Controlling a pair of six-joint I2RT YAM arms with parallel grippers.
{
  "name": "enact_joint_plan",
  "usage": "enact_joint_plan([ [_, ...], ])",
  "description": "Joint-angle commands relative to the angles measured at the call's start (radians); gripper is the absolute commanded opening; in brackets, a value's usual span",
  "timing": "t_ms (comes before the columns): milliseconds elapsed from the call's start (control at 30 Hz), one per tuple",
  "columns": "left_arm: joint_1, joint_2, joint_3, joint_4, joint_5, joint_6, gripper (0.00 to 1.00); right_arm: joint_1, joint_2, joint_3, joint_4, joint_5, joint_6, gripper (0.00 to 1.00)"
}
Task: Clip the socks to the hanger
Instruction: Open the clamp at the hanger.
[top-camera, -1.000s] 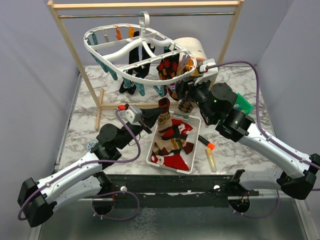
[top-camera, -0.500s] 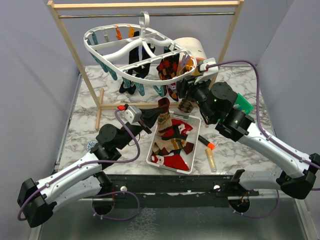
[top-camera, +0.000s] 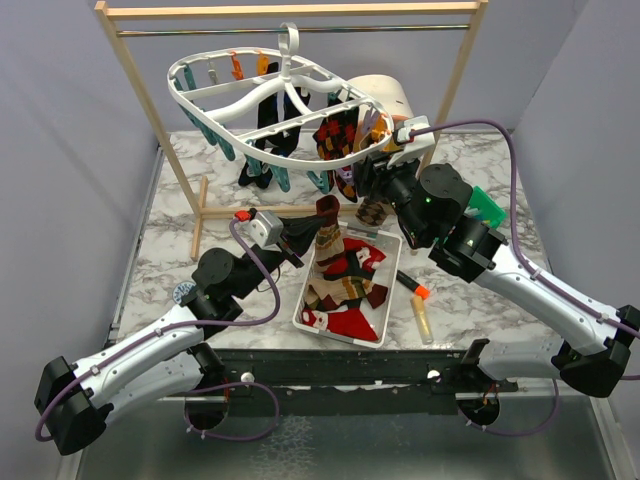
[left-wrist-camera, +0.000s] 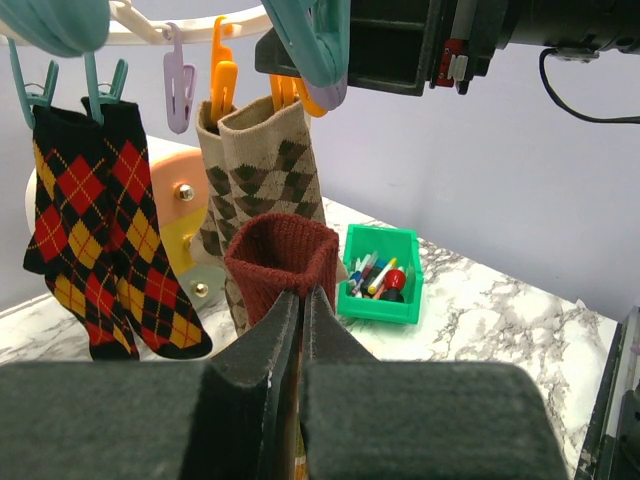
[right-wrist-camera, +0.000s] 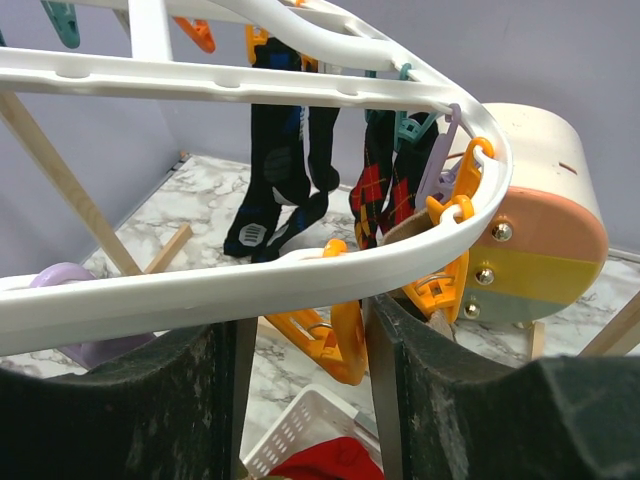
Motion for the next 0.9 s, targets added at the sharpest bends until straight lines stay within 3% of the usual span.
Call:
enact_joint_plan([
  [0,-0.005,-0.006,-0.007,0.021,-0.017,-0.011,0.0,0.009,0.009,0.036,0.007,0.021,-0.001,0.53],
  [300,-0.005,-0.009,-0.011,0.021,-0.017,-0.012,0.0,0.01,0.007,0.035,0.013,0.027,-0.002,0.58],
  [867,-0.005,0.001,-0.004,0.022,-0.01,-0.016,0.0,0.01,0.009,0.041,0.005,0.015,-0.005,0.39],
])
